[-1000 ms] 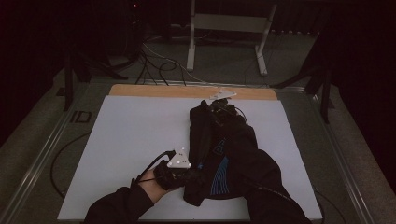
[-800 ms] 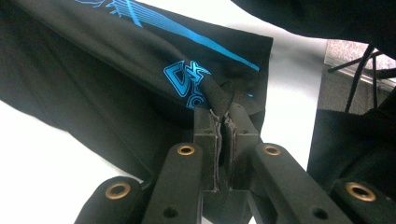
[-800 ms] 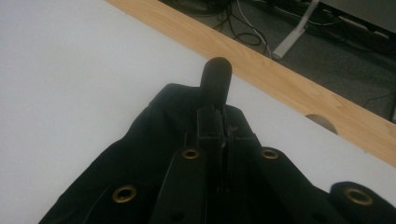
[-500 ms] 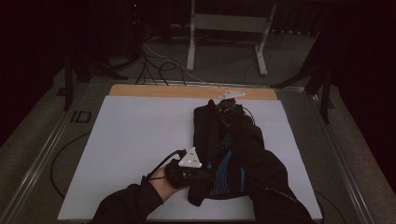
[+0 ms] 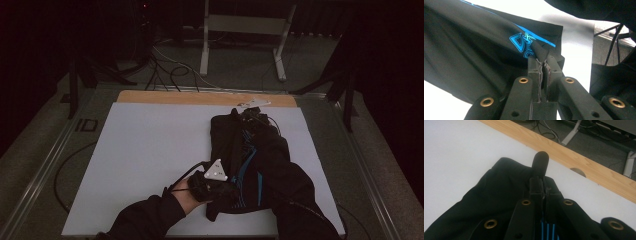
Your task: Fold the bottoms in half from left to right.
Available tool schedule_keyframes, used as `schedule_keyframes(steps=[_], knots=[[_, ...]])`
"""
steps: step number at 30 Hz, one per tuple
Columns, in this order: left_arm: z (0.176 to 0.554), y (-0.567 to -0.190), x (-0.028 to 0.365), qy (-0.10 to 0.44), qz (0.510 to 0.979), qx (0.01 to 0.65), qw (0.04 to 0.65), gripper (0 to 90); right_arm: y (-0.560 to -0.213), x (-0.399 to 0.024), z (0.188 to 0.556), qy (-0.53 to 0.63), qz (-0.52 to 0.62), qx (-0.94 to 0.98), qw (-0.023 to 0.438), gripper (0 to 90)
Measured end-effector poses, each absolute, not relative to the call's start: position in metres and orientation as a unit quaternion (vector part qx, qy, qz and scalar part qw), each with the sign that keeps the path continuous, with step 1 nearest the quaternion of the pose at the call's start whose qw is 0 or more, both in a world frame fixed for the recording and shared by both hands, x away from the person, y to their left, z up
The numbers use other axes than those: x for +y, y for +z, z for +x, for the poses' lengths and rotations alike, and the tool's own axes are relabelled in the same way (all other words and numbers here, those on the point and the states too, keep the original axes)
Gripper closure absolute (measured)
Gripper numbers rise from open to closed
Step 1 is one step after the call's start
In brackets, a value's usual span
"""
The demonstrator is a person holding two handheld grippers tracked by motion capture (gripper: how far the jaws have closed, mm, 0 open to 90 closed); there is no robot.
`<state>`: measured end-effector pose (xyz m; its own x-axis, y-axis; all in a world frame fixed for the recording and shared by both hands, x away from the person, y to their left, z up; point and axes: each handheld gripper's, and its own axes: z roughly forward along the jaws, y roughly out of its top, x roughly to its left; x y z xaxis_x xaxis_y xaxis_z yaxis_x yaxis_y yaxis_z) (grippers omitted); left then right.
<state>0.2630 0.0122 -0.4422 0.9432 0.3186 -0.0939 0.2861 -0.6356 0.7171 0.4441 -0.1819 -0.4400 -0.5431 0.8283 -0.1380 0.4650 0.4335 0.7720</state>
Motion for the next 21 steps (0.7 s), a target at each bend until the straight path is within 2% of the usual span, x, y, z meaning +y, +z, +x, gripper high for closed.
schedule_keyframes(steps=[21], knots=[[0.272, -0.457, -0.025, 0.0, 0.908, 0.151, 0.39, 85.3, -0.45, -0.209, 0.447, 0.333, 0.42, 0.801, 0.266, 87.5]])
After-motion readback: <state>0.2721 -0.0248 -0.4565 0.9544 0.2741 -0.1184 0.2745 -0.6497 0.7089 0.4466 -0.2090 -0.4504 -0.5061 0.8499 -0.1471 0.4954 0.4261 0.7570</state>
